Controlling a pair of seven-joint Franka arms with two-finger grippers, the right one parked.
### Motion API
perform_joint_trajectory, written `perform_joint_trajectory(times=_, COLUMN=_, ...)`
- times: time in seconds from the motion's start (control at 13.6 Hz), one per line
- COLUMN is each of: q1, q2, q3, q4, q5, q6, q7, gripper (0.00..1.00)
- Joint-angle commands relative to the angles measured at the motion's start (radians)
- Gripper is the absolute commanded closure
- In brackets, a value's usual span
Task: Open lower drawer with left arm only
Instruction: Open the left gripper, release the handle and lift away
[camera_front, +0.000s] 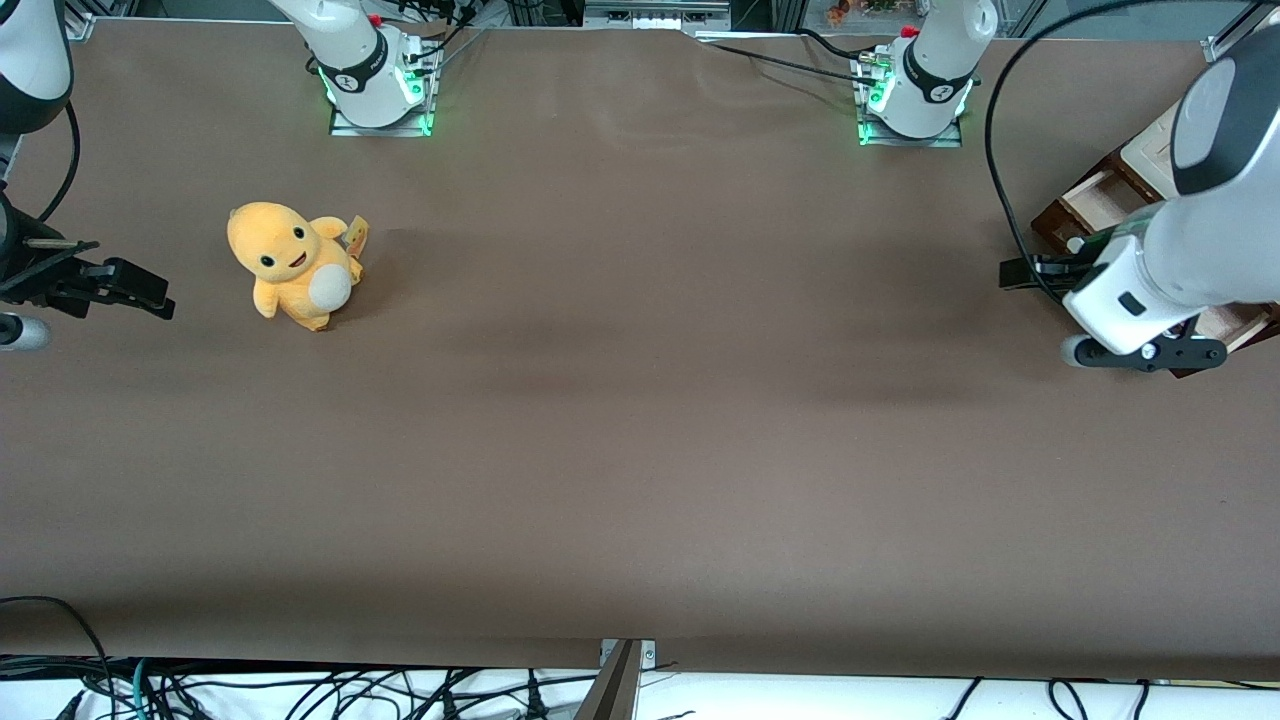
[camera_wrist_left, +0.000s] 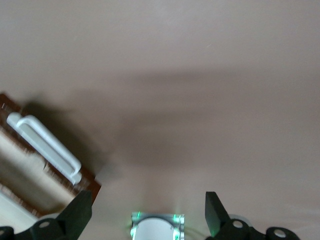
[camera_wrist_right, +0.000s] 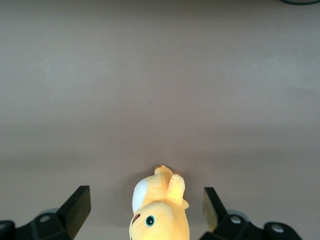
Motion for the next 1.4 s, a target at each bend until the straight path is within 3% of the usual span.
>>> perform_joint_trajectory(times=0.0, q1=0.008, q2=-0.108, q3=0.005, q4=-0.141, q5=-0.040, q6=0.163, q7=0.130, gripper=0.00)
perform_joint_trajectory(times=0.44, q1=-0.035, q2=-0.400, q3=0.107, q4=-0.616, q5=-0.049, q6=0.547, q7=0.181, gripper=0.00)
perform_joint_trajectory(times=0.66, q1=-0.114, q2=-0.415, q3=0.214, q4=-0.630, q5=-0.049, q6=0.555, q7=0.182, gripper=0.00)
perform_joint_trajectory(times=1.32, q1=-0.111, q2=-0.426, q3=0.203, q4=-0.574, q5=-0.049, q6=0.487, q7=0.169, gripper=0.00)
